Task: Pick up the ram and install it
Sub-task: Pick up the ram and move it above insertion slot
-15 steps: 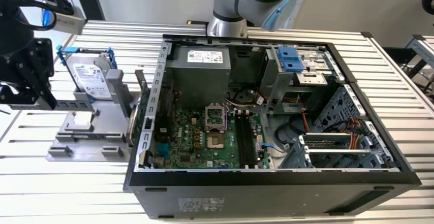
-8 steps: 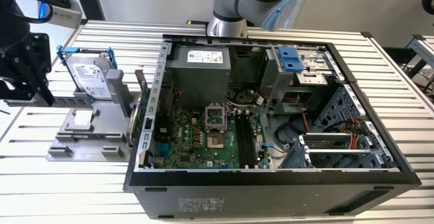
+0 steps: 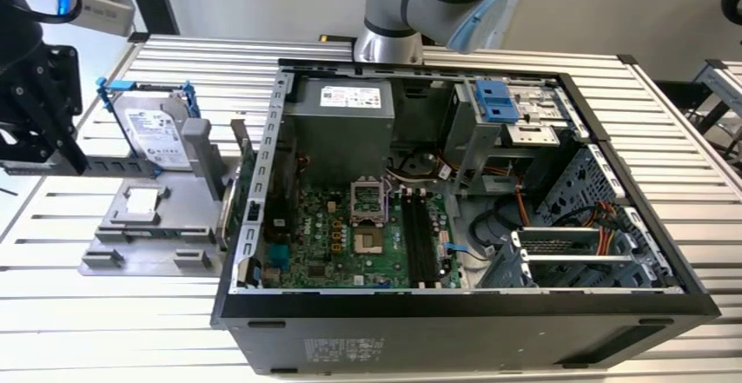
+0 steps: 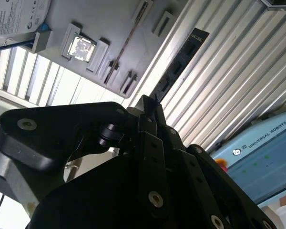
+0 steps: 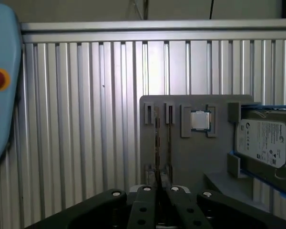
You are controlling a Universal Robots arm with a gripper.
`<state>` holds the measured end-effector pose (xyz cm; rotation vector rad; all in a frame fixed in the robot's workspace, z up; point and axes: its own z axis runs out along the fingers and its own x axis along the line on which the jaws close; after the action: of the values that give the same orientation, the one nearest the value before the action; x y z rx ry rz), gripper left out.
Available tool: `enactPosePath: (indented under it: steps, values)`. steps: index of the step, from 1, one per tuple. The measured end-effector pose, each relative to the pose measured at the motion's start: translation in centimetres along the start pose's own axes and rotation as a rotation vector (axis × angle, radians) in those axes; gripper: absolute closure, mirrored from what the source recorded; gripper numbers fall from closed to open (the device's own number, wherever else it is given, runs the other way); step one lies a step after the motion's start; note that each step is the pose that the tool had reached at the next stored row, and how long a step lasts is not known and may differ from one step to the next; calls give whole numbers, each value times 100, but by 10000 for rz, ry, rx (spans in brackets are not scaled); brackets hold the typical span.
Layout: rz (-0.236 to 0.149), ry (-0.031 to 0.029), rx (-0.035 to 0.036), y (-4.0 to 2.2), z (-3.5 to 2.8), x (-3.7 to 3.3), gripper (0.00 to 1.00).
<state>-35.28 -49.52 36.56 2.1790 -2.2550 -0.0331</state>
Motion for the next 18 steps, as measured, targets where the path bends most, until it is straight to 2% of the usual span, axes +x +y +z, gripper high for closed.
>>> enactPosePath:
  steps: [18]
  values:
    - [1, 0, 0, 5, -223, -2, 100]
